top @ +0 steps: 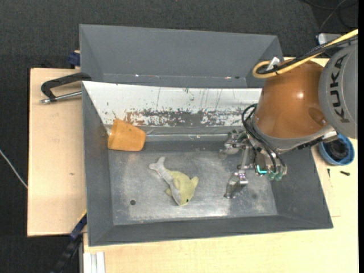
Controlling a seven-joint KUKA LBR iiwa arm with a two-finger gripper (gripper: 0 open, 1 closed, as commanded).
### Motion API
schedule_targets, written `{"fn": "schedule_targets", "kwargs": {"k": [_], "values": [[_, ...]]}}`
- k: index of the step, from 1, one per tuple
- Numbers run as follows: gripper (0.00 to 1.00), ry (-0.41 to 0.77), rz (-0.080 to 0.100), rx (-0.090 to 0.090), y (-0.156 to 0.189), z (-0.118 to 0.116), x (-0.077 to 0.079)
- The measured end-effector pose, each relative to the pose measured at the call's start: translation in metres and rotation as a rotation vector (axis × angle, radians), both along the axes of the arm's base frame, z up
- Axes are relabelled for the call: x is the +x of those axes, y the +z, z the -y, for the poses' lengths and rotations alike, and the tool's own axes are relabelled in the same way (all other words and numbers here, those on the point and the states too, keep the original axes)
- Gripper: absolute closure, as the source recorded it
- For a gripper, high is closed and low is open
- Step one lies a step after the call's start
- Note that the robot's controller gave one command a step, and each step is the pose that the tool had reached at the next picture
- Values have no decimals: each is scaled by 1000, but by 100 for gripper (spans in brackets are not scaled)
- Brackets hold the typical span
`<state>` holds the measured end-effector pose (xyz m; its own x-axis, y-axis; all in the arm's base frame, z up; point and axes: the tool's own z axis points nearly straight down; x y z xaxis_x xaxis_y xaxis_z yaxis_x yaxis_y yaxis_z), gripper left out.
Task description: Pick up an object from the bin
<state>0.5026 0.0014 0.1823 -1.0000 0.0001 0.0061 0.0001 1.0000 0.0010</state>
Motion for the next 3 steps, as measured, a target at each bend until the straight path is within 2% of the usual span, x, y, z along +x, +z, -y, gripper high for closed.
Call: {"fn": "schedule_targets", "kwargs": {"k": [1, 2, 3], "values": [[0, 342, 6, 2, -108, -48, 36], [0, 440, 13, 1, -109, -103, 26], [100, 437, 21, 2, -108, -103, 28]]}}
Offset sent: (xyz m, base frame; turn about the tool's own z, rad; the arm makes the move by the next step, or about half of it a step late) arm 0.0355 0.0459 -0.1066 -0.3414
